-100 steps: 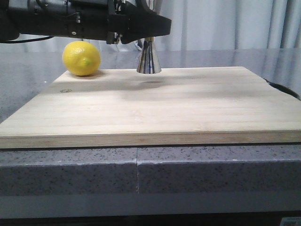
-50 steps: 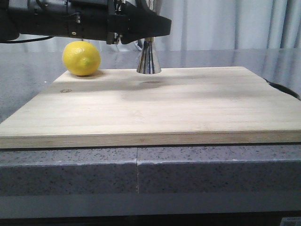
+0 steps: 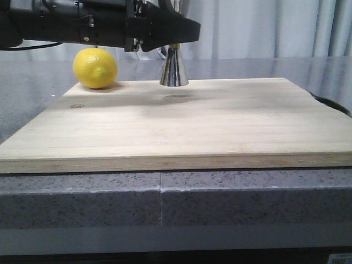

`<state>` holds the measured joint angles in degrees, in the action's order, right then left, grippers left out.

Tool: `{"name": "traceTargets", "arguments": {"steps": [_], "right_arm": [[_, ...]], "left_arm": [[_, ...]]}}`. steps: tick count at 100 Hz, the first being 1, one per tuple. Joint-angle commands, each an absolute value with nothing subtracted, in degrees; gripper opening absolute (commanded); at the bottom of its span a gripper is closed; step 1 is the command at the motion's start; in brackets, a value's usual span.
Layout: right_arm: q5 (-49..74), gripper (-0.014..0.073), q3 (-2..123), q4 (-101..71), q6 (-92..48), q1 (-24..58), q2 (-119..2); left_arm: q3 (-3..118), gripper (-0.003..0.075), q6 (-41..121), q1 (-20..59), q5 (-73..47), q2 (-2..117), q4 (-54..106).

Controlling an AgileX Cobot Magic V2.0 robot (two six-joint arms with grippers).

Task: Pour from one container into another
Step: 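Tilt the beaker with the right gripper, pouring liquid into the jigger, then upright the beaker, lower it onto the board, open right gripper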

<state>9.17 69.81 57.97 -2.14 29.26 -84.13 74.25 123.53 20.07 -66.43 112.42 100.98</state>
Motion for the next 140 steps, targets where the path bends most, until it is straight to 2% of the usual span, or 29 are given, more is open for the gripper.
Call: {"name": "traceTargets", "arguments": {"steps": [1, 27, 44, 58, 85, 95, 140], "right_arm": [[8.0, 0.0277, 72.0, 48.7, -1.6, 27.4, -81.5], [1.7, 0.0277, 68.1, 23.5, -1.5, 19.0, -77.3], [-7.5, 0.0277, 58.9, 10.9, -1.5, 12.9, -73.6], [-16.7, 0.0277, 50.0, 4.1, -1.5, 11.0, -71.7], [-29.8, 0.0277, 36.7, 1.5, -1.5, 11.0, -73.3], [-35.2, 0.0277, 33.7, 1.6, 2.4, 11.0, -74.9], [-53.3, 0.0277, 32.5, 6.9, 3.6, 11.3, -87.5]], "left_arm": [[76.0, 0.0237, 123.1, 20.5, -72.9, 109.6, 106.0], [76.0, 0.0237, 123.1, 20.5, -72.9, 109.6, 106.0], [76.0, 0.0237, 123.1, 20.5, -72.9, 109.6, 106.0], [76.0, 0.0237, 123.1, 20.5, -72.9, 109.6, 106.0], [76.0, 0.0237, 123.1, 20.5, -72.9, 109.6, 106.0], [76.0, 0.0237, 123.1, 20.5, -72.9, 109.6, 106.0], [76.0, 0.0237, 123.1, 20.5, -72.9, 109.6, 106.0]]}}
